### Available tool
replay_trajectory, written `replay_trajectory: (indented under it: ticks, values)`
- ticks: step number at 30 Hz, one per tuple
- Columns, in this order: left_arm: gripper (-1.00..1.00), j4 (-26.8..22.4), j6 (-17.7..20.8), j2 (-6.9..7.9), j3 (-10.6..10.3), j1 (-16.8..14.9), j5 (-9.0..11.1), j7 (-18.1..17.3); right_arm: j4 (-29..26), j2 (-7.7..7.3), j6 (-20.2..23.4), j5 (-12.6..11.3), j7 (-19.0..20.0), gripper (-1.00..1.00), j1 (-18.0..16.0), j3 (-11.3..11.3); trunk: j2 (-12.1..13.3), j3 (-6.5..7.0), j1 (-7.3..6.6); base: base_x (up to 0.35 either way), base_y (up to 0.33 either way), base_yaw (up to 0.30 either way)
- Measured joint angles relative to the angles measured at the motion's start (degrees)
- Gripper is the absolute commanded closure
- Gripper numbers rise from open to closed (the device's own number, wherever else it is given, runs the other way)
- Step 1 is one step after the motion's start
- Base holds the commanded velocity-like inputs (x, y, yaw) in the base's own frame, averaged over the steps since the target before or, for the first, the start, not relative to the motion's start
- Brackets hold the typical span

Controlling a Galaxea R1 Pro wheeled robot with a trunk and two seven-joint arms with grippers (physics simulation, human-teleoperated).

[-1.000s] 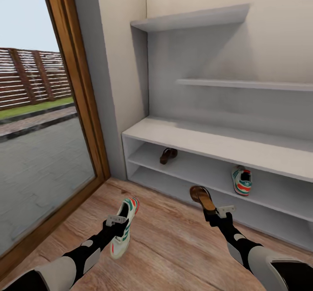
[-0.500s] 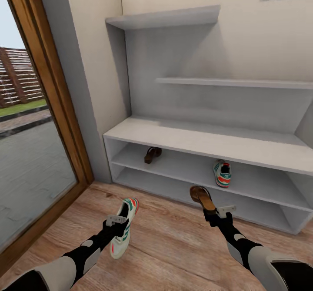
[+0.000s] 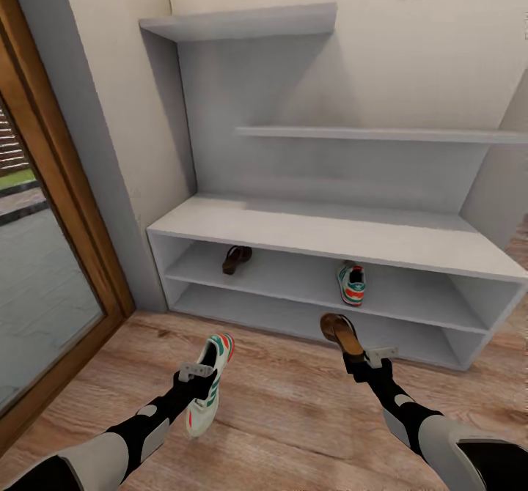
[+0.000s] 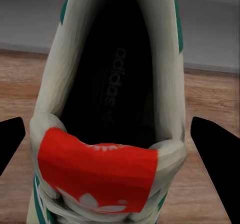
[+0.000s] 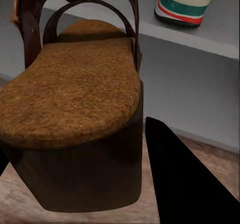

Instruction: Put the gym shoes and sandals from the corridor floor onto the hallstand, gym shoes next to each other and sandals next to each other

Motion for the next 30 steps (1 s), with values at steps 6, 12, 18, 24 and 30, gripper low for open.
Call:
replay_trajectory:
  ticks: [6,12,18,24,30]
  values:
    - [1.00,0.0,0.0,0.00,0.0,0.0,0.0,0.0,0.0,0.00,0.0,0.0,0.0,1.00,0.0,0.0,0.0,-0.22,0.00,0.000,0.097,-0.084]
    - [1.00,0.0,0.0,0.00,0.0,0.0,-1.0,0.0,0.0,0.00,0.0,0.0,0.0,1.00,0.0,0.0,0.0,-0.27,0.00,0.000,0.284,-0.020]
    - [1.00,0.0,0.0,0.00,0.0,0.0,-5.4,0.0,0.0,0.00,0.0,0.0,0.0,1.00,0.0,0.0,0.0,-0.28,0.00,0.000,0.339,-0.038]
    - [1.00,0.0,0.0,0.00,0.0,0.0,-6.5,0.0,0.0,0.00,0.0,0.0,0.0,1.00,0.0,0.0,0.0,-0.28,0.00,0.000,0.212,-0.210]
    - [1.00,0.1,0.0,0.00,0.0,0.0,-6.8,0.0,0.0,0.00,0.0,0.0,0.0,1.00,0.0,0.0,0.0,-0.28,0.00,0.000,0.057,-0.261]
